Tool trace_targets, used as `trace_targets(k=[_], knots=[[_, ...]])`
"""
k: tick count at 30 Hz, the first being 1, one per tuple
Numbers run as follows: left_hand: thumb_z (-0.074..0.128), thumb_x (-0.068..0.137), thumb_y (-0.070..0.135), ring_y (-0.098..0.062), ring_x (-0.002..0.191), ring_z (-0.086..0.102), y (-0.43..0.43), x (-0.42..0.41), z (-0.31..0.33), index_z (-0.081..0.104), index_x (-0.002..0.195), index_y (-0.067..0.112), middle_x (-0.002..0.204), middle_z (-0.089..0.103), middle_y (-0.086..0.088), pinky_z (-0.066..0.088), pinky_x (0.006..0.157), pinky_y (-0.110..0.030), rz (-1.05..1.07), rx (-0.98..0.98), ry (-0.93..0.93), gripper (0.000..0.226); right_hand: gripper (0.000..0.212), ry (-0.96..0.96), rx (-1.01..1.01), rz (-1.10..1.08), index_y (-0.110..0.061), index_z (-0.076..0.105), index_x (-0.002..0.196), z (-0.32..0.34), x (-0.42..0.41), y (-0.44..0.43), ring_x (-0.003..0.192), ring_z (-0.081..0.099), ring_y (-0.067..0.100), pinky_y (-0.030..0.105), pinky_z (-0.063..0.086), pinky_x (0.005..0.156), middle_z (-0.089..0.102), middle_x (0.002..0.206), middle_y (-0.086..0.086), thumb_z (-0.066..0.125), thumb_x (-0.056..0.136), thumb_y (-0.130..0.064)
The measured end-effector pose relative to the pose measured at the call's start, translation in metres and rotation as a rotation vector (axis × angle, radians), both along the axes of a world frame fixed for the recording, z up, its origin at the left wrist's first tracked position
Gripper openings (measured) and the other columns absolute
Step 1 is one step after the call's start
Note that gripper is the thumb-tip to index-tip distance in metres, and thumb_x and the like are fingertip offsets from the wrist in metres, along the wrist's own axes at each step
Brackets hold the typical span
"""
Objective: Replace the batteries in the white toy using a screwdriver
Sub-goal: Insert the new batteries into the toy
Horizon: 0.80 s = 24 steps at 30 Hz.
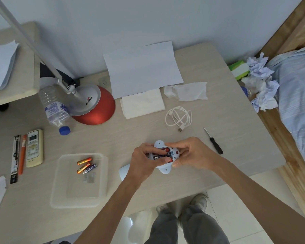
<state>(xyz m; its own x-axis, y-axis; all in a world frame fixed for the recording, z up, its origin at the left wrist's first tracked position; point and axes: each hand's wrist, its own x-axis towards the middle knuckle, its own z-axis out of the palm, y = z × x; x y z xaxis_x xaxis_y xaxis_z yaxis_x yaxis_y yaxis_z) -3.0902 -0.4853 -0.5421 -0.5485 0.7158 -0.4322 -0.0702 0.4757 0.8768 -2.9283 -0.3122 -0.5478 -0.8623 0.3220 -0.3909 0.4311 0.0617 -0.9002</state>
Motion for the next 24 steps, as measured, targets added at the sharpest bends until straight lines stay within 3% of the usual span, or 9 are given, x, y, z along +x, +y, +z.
trace_targets(k=[3,7,15,24], knots=[[0.105,0.065,0.024,-0.016,0.107,0.075,-0.0009,-0.0051,-0.0049,0.089,0.09,0.033,0.115,0.076,0.003,0.063,0.096,-0.05,-0.024,0.014,0.005,0.031,0.078,0.003,0.001,-0.003,-0.017,0.069,0.144,0.0006,0.0005,-0.0003,0.112,0.081,0.014,0.041,0.066,0.099,0.082,0.125,0.0,0.097,0.074,0.003],[0.104,0.065,0.024,-0.016,0.107,0.075,-0.0009,-0.0077,-0.0059,0.09,0.095,0.03,0.117,0.075,0.001,0.064,0.097,-0.045,-0.051,0.011,0.017,0.033,0.077,0.006,0.0,0.0,-0.022,0.07,0.142,0.0029,-0.0001,0.0,0.11,0.081,0.011,0.036,0.066,0.097,0.082,0.123,-0.004,0.096,0.074,0.003],[0.104,0.066,0.02,-0.013,0.105,0.075,0.0007,-0.0086,-0.0064,0.089,0.092,0.033,0.117,0.075,0.003,0.064,0.095,-0.041,-0.059,-0.002,0.043,0.032,0.076,-0.002,-0.011,-0.013,-0.017,0.07,0.142,0.0013,-0.0006,0.0002,0.109,0.081,0.012,0.033,0.066,0.096,0.083,0.121,-0.002,0.096,0.074,0.005],[0.103,0.068,0.019,-0.016,0.107,0.075,-0.002,-0.0092,-0.0101,0.09,0.095,0.029,0.119,0.076,0.002,0.064,0.096,-0.042,-0.068,0.016,0.028,0.033,0.078,-0.006,0.008,-0.008,-0.016,0.07,0.144,-0.0008,-0.0009,0.0005,0.11,0.081,0.012,0.036,0.066,0.097,0.082,0.123,0.0,0.097,0.073,0.003]])
